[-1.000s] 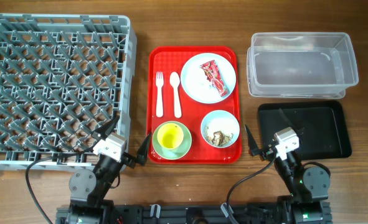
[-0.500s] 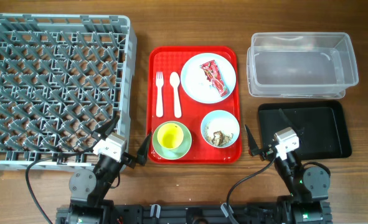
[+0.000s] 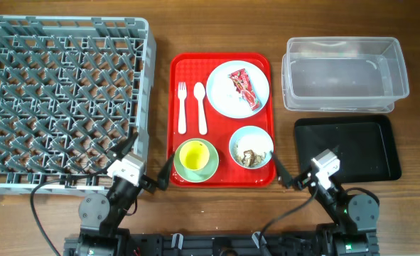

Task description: Sort waste into correct bins and load items into the dishwasher rack

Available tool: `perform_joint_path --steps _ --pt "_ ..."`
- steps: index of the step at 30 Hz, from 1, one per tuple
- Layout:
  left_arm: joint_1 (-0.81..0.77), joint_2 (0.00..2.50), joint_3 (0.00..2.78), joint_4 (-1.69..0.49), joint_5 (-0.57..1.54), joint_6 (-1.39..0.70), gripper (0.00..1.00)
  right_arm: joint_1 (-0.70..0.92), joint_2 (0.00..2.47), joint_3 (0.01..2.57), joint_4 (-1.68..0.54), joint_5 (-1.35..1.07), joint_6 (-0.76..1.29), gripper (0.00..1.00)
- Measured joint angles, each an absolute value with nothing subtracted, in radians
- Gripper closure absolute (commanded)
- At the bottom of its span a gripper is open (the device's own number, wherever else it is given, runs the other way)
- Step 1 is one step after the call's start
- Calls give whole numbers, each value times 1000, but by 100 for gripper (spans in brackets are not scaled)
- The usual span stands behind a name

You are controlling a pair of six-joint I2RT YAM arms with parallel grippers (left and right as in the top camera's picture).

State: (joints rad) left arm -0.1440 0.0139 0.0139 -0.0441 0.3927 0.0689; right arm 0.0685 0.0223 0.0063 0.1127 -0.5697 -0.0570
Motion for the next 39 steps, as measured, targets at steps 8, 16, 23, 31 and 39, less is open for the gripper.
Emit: perform_joint_path --steps 8,16,23,31,39 --pt "-144 14 39 167 921 -130 0 68 25 70 116 -839 357 0" --pt "-145 402 700 -394 862 -294 0 68 682 888 -515 -1003 365 0" --pt "-145 855 831 -489 1005 -299 0 96 1071 951 -425 -1251 534 11" --pt "-195 867 1180 -1177 222 -440 0 547 976 1188 -1205 -99 565 16" --pt "-211 853 1245 -1356 132 -470 0 843 1358 1186 -887 -97 643 38"
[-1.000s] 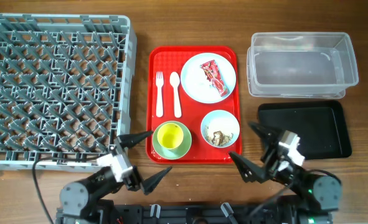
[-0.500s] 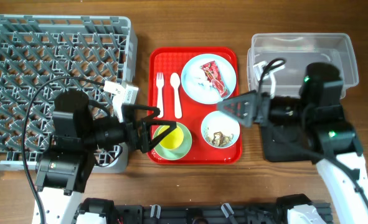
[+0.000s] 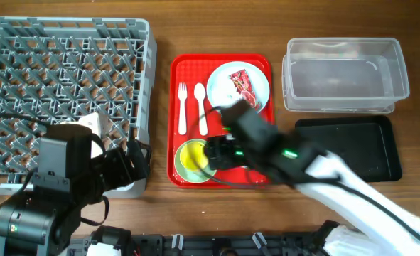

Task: Sort waste into correct bins and load items into the dishwasher rack
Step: 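Grasp the yellow cup with the left gripper and lift it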

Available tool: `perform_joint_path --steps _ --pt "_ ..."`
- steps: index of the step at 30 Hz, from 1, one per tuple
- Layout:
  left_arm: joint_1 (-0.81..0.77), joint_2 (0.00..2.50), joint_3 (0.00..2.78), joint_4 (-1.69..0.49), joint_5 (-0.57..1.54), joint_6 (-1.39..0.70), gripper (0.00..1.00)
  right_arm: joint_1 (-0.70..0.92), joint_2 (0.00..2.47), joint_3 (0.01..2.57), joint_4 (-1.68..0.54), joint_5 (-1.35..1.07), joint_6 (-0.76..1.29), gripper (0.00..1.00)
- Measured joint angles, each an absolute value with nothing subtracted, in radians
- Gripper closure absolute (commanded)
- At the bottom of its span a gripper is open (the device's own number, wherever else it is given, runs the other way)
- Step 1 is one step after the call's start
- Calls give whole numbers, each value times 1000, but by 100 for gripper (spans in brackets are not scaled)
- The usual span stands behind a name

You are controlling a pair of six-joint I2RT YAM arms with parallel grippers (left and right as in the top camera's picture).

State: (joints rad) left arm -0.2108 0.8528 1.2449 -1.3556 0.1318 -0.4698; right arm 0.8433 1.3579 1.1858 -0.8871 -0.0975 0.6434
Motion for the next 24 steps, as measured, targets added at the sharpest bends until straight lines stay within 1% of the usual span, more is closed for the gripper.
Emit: perform_joint_path --steps 2,4,6,9,10,11,12,13,16,19,20,21,23,24 --pt "-211 853 1245 -1408 120 -470 0 847 1477 1180 -828 -94 657 49" --pt "-211 853 1245 -1434 106 -470 0 847 1554 1180 -800 -83 667 52" --pt "-211 853 1245 -1448 97 -470 0 847 1620 1180 -785 -59 671 57" --pt "-211 853 1245 -1448 94 -470 0 847 1656 1180 -756 -51 680 62" --pt "-211 853 1245 -1448 94 -470 0 847 1667 1180 -750 -49 685 69" --pt "-211 853 1245 -1448 94 -470 0 847 1687 1180 -746 -49 692 81" --pt "-211 853 1245 -1451 94 -470 0 847 1707 1180 -746 -49 702 84" --pt "-211 853 1245 -1454 94 -470 0 847 1729 1180 -745 -47 716 90" --pt "-211 853 1245 -1463 94 -470 0 847 1729 1180 -741 -47 722 96" --pt "-211 853 1245 -1462 94 -488 0 828 1629 1179 -746 -54 710 96" --pt "-211 853 1245 -1455 94 -504 0 806 1568 1177 -743 -83 686 96" --pt "-211 853 1246 -1412 105 -522 0 753 1441 1177 -736 -134 631 96" --pt "-211 853 1244 -1309 192 -543 0 658 1276 1177 -736 -232 539 96" --pt "-211 857 1245 -1215 272 -548 1 607 1207 1177 -735 -295 482 96"
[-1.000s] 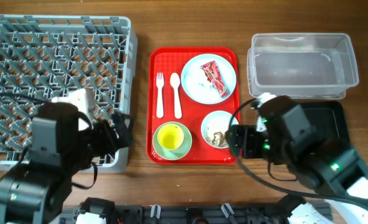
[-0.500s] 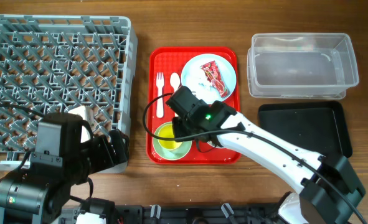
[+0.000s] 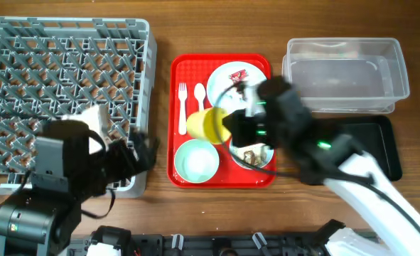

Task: Sort waste into correct bins and load items into the dishwasher rack
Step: 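Grasp the yellow cup with the left gripper and lift it, then place the yellow cup into the dish rack with the left gripper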

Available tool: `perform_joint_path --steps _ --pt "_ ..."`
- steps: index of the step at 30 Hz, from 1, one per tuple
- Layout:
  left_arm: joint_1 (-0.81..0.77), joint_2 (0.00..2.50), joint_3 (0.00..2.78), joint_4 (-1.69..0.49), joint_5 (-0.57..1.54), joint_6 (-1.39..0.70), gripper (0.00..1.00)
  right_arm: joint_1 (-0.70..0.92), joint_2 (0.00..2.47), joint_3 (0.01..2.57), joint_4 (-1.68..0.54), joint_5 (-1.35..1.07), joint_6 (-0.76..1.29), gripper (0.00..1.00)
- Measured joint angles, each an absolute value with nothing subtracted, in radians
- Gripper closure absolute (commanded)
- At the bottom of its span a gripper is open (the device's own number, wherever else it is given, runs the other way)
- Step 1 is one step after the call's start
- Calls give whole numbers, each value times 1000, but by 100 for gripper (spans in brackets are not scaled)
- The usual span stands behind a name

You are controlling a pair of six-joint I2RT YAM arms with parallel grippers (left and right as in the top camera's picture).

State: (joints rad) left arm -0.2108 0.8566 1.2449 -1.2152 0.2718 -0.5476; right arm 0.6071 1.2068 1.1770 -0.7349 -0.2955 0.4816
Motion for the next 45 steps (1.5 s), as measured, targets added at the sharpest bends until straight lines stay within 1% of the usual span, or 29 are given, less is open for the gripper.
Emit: perform_joint_path --steps 1,3,5,7,9,10,12,14,17,18,20,21,23,28,30,31,33,34,35,36,37,39,42,44,45 --pt "-211 867 1246 -1168 350 -553 5 560 1155 1177 -743 -359 430 96" --pt "-210 910 1246 -1098 537 -548 7 497 1120 1177 -774 -448 365 96" --pt "-165 983 1246 -1079 763 -506 5 435 1123 1177 -799 -547 310 96" --pt "-32 1071 1246 -1098 1003 -400 2 413 1124 1177 -771 -665 266 96" --pt "76 1147 1242 -1168 1249 -247 0 413 1134 1174 -687 -783 255 95" --pt "105 1181 1236 -1197 1334 -184 1 413 1140 1171 -637 -846 259 95" --pt "105 1233 1216 -1259 1449 -77 2 413 1166 1171 -548 -948 268 95" --pt "74 1255 1205 -1281 1510 -1 4 413 1215 1169 -424 -1065 302 95" --pt "41 1252 1205 -1279 1537 34 11 422 1274 1169 -319 -1134 374 96" --pt "40 1252 1205 -1279 1543 39 12 424 1277 1169 -315 -1135 387 96" --pt "40 1252 1205 -1276 1554 52 10 474 1326 1169 -236 -1151 442 96" --pt "40 1252 1205 -1284 1554 55 10 476 1330 1169 -229 -1151 451 95" --pt "40 1242 1205 -1285 1555 58 13 476 1333 1169 -212 -1146 479 96" --pt "25 1222 1205 -1291 1555 64 13 476 1336 1169 -203 -1096 509 95" --pt "19 1215 1205 -1291 1554 64 16 482 1343 1169 -202 -1088 520 95" --pt "19 1213 1205 -1291 1554 63 21 489 1343 1169 -200 -1084 521 95" --pt "19 1213 1205 -1291 1552 65 27 530 1345 1169 -200 -1059 524 93" --pt "19 1213 1204 -1293 1549 67 28 541 1347 1169 -200 -1050 524 87" --pt "19 1213 1203 -1294 1547 67 29 544 1349 1169 -200 -1044 524 76" --pt "19 1213 1203 -1295 1548 67 30 544 1357 1169 -201 -1037 530 61" --pt "19 1213 1203 -1295 1549 67 26 544 1361 1169 -200 -1032 527 51" --pt "19 1211 1203 -1295 1551 66 27 535 1363 1169 -215 -1021 518 48" --pt "29 1196 1203 -1296 1502 64 33 450 1356 1169 -334 -970 492 47" --pt "59 1170 1203 -1296 1421 7 36 408 1329 1169 -455 -920 465 47" --pt "124 1119 1202 -1298 1225 -59 35 403 1310 1169 -518 -887 443 47"
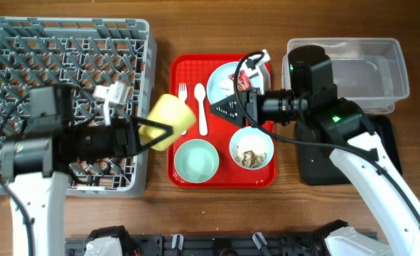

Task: Sort waste into correct bins and load items into the dishwasher rack
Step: 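Place the yellow cup into the dish rack with the left gripper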

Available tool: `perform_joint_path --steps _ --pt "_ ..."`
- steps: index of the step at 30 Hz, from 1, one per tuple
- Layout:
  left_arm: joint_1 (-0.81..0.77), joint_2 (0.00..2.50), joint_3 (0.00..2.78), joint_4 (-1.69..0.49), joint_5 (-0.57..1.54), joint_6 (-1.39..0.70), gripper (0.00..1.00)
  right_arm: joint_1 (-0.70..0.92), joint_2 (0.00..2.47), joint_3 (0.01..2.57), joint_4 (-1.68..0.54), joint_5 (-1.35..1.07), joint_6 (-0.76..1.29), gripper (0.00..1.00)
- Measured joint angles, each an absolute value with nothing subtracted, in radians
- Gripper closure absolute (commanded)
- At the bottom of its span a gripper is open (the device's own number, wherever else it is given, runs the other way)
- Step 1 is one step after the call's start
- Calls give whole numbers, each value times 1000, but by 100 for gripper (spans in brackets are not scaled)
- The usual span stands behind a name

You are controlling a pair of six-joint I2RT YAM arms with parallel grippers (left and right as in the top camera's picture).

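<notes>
A yellow cup (173,116) hangs tilted in the air between the grey dishwasher rack (60,43) and the red tray (220,181), with my left gripper (160,128) shut on it. My right gripper (222,108) stands open over the tray's middle, just right of the cup and apart from it. On the tray lie a white fork (182,107), a white spoon (200,107), an empty pale green saucer (195,160), a bowl of food scraps (251,148) and a white plate (220,80) with a red wrapper (242,78), partly hidden by the right arm.
A clear plastic bin (359,71) stands at the back right, with a black tray-like bin (369,153) in front of it, partly under the right arm. The rack fills the left side of the wooden table.
The yellow cup was in my right gripper above the tray; now my left gripper holds it further left, at the tray's left edge. The right gripper has opened and sits beside the plate.
Both arms rested at the front edge and the yellow cup stood on the green saucer. Then my right gripper was at the cup on the tray. Then it held the cup lifted off the saucer. Now the left gripper has the cup.
</notes>
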State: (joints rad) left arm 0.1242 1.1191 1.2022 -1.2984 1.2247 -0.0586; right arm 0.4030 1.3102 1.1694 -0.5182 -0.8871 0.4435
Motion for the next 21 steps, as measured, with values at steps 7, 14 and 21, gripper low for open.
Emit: perform_joint_path --steps 7,14,21 --pt "271 1018 1201 -1414 244 -423 35 404 1285 1171 -899 -731 363 47" --pt "272 1228 1151 -1411 -10 -514 27 466 1285 1171 -958 -646 334 46" --pt "272 1364 1144 -1331 43 -501 28 469 1285 1171 -958 -627 334 46"
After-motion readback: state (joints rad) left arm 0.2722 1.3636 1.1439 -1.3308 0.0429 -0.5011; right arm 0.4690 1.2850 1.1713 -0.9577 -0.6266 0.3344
